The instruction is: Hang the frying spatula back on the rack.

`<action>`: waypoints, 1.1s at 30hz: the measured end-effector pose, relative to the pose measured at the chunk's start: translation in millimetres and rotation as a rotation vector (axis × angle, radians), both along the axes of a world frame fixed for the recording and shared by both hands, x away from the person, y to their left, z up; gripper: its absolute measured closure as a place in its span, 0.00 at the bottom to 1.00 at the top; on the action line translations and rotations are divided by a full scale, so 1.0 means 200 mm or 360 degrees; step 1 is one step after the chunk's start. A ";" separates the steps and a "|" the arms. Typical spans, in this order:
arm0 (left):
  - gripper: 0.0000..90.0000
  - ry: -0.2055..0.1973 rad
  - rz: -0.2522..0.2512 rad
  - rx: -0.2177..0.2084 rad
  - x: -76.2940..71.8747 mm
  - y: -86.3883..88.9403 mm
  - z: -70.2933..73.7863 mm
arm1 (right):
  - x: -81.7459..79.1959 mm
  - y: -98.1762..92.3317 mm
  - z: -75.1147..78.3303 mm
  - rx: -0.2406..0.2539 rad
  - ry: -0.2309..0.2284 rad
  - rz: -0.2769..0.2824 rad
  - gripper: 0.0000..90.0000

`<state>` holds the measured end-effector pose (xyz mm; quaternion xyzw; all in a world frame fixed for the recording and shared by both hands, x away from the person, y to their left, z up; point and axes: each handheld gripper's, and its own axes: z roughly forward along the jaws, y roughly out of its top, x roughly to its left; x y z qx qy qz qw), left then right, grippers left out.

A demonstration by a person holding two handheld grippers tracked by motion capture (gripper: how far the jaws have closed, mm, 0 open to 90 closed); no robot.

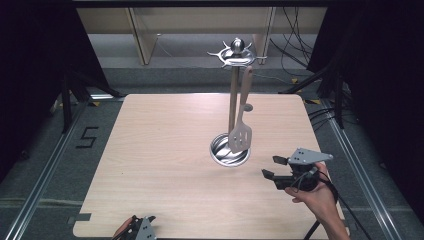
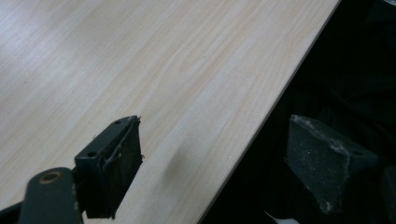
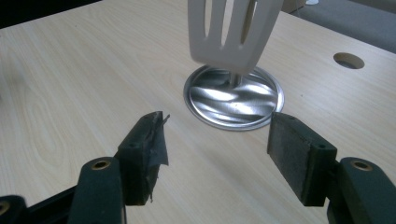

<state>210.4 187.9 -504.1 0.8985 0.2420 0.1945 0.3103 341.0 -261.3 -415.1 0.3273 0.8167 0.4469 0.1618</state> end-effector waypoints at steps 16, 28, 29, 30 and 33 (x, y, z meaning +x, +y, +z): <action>0.20 -0.0034 0.0010 0.0000 -0.01 0.00 0.00 | -0.03 -0.01 -0.05 -0.0059 0.0028 -0.0011 0.36; 0.20 -0.0043 0.0032 -0.0009 -0.02 0.02 0.00 | -0.05 0.00 -0.10 -0.0111 0.0017 -0.0019 0.35; 0.20 -0.0051 0.0032 -0.0002 -0.02 0.02 0.01 | -0.05 -0.01 -0.10 -0.0132 -0.0019 0.0016 0.35; 0.20 -0.0051 0.0033 -0.0001 -0.02 0.02 0.01 | -0.05 -0.01 -0.10 -0.0123 0.0013 -0.0002 0.35; 0.20 -0.0053 0.0033 -0.0002 -0.02 0.02 0.01 | -0.07 0.00 -0.11 -0.0112 0.0019 -0.0009 0.33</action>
